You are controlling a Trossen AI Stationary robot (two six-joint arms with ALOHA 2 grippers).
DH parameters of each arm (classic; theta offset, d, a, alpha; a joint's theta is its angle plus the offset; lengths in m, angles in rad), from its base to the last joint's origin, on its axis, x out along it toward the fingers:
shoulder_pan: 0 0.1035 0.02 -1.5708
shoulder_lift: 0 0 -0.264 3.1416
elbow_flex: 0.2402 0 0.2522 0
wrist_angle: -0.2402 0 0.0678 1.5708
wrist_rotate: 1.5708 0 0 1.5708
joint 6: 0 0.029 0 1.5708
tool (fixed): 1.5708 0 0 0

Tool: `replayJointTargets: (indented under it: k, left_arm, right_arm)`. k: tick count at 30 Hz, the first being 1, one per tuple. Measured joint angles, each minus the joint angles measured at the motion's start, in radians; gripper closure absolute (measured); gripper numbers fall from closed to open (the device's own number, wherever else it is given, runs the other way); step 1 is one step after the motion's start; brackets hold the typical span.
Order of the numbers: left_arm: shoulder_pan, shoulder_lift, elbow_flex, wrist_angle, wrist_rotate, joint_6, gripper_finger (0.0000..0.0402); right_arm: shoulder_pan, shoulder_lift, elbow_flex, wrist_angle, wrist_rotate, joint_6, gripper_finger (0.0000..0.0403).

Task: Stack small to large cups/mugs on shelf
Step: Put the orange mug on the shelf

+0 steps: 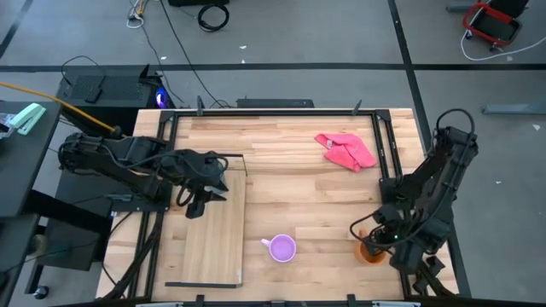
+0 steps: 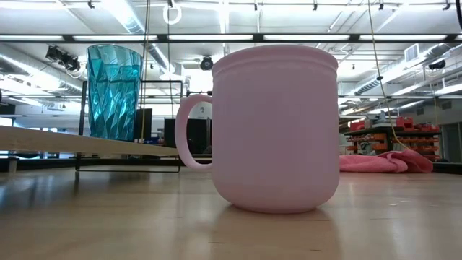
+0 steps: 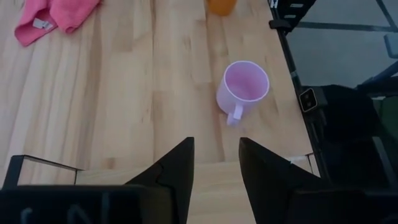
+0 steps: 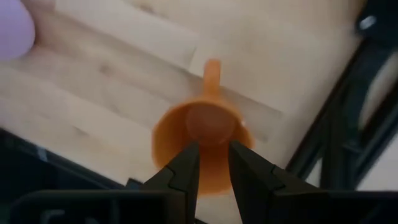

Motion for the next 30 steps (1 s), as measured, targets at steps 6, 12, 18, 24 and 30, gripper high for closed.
replayJointTargets:
  k: [6, 12, 18, 24, 30]
  left_arm:
    - [0.0, 0.0, 0.0, 0.0, 0.0, 0.011, 0.0261]
    - [0.001, 0.0, 0.0, 0.0, 0.0, 0.019, 0.0264]
    - [0.001, 0.0, 0.0, 0.0, 0.0, 0.019, 0.0267]
    - [0.001, 0.0, 0.0, 0.0, 0.0, 0.019, 0.026]
    - [0.001, 0.0, 0.0, 0.0, -0.004, 0.018, 0.0268]
  right_arm:
    - [0.0, 0.0, -0.096, 0.04, -0.096, 0.029, 0.0312]
    - [-0.001, 0.0, -0.12, 0.059, -0.108, 0.03, 0.0312]
    - [0.0, 0.0, -0.166, 0.121, -0.109, 0.028, 0.0312]
    - [0.0, 0.0, -0.232, 0.191, -0.115, 0.02, 0.0312]
    - [0.0, 0.0, -0.243, 0.208, -0.116, 0.019, 0.0312]
